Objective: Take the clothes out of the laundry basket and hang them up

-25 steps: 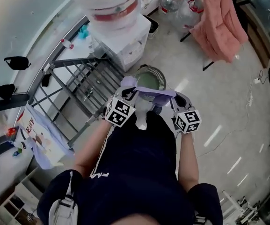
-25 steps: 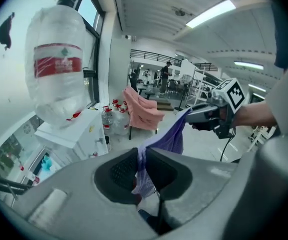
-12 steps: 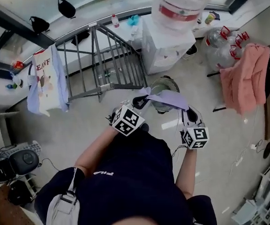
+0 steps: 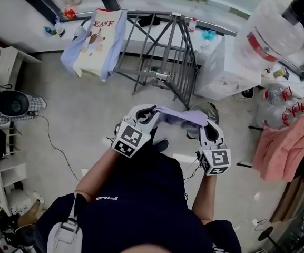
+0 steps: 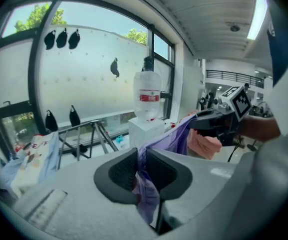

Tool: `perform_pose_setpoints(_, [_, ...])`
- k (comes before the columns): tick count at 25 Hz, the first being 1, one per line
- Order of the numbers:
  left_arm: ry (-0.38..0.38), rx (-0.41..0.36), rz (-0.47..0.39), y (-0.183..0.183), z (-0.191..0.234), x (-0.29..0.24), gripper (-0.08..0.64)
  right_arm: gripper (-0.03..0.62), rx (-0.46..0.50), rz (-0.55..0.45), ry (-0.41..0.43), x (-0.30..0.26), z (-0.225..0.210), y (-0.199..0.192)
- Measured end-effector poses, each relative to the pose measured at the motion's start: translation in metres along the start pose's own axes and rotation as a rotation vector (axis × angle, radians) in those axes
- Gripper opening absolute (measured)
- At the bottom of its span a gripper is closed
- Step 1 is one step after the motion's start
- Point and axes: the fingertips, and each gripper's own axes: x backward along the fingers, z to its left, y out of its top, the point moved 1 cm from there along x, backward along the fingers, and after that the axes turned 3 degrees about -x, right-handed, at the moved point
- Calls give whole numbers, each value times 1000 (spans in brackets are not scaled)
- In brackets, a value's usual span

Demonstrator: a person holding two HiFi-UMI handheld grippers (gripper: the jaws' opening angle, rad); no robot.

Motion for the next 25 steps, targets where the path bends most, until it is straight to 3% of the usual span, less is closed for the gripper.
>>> perform_pose_setpoints(6, [256,-1,-86,13,76,72,60,17,165,-13,71,-55,64,55])
perform_pose_setpoints(9, [336,46,-144,24,117,93,60,17,201,-50,106,-80,91,85])
perform_pose_setpoints(17, [360,116,-269,61,205,106,60,17,94,-108,96,-138,117,164])
perform_pose_setpoints(25, [325,163,-324,105,291,67,60,17,35,-153,-34,-210,94,230])
